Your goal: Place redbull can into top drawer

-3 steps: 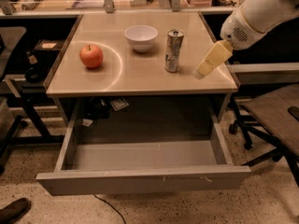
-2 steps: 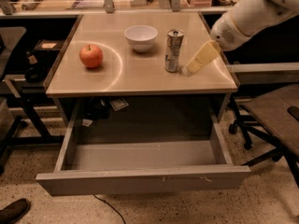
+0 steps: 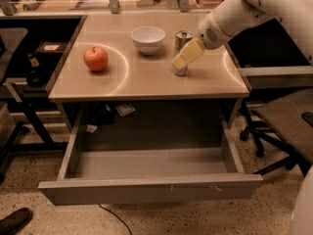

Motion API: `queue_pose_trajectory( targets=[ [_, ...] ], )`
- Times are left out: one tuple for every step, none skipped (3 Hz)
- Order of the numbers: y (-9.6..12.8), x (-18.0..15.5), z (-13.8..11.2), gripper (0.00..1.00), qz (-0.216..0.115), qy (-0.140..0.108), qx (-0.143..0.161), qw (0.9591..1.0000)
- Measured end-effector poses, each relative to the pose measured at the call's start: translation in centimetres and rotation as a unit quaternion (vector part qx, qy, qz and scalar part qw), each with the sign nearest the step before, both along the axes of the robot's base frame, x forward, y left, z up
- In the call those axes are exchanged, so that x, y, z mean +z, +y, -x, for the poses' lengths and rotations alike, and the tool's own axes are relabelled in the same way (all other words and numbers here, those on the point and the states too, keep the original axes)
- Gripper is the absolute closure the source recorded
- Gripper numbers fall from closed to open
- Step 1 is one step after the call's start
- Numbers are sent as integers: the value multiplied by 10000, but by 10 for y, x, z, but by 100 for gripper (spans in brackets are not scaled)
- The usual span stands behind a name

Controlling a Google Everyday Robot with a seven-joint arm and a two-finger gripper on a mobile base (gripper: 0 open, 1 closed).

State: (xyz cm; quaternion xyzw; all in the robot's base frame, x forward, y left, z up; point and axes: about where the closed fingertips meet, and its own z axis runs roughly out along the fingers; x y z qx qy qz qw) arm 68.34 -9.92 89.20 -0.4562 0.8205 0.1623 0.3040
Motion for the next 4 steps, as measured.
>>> queue_pose_trajectory(
  targets=[
    [1,0,0,0,-3,-4,11,10000],
    [3,-4,-6,0,-123,-57,34,9999],
    [10,-6,-15,0,-237,-117,130,9996],
    [19,-4,-24,0,-304,-221,233,9990]
  ],
)
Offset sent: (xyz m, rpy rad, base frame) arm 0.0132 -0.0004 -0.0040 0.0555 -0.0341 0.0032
